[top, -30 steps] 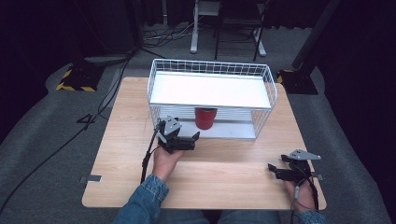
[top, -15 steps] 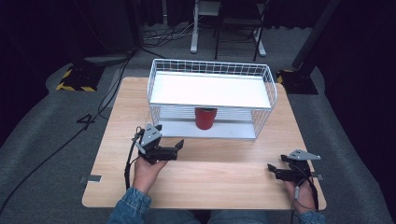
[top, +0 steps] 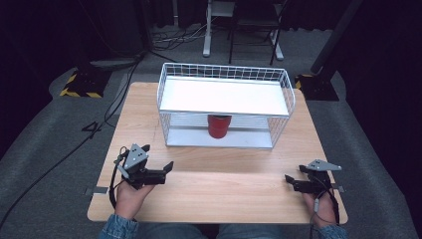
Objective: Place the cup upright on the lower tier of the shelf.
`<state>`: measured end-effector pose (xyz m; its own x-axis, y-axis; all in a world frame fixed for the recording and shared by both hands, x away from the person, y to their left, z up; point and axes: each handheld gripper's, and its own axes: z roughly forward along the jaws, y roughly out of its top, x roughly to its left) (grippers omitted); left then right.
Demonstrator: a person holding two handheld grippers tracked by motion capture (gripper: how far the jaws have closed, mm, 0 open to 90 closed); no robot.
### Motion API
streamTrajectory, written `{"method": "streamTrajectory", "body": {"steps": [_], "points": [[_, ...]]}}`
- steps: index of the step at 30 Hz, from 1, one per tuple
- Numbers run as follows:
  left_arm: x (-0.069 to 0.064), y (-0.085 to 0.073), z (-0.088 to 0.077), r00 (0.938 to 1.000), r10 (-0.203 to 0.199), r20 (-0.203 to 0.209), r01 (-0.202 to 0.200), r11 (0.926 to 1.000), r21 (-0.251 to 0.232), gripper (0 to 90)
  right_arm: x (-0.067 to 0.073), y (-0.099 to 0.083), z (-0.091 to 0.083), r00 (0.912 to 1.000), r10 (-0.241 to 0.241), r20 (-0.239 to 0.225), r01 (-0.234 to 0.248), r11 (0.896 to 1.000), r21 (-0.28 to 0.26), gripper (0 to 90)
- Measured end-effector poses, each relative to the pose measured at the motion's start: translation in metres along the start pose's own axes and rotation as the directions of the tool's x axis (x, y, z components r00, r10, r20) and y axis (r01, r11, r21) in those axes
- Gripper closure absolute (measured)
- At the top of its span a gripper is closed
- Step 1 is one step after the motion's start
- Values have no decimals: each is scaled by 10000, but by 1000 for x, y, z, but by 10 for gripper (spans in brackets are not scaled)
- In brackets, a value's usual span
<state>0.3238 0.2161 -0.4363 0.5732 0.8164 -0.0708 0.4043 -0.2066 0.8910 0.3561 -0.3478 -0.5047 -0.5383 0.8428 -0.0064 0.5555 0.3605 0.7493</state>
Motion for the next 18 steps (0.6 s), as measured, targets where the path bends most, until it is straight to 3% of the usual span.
{"method": "streamTrajectory", "body": {"steps": [4, 6, 12, 18], "points": [[8, -12, -5, 9995, -281, 144, 276, 9991, 322, 3, 0, 0, 0, 10000, 13, 14, -13, 10000, 9, 236], [12, -18, -7, 9995, -239, 214, 226, 9978, 629, 6, 0, 0, 0, 10000, 8, 26, -8, 10000, 0, 236], [24, -35, -16, 9993, -361, 10, 357, 9920, 1211, 17, 0, 0, 0, 10000, -6, 19, 6, 10000, -1, 237], [36, -51, -19, 9983, -488, -321, 539, 9811, 1859, 22, 0, 0, 0, 10000, -20, 10, 20, 10000, 5, 237]]}}
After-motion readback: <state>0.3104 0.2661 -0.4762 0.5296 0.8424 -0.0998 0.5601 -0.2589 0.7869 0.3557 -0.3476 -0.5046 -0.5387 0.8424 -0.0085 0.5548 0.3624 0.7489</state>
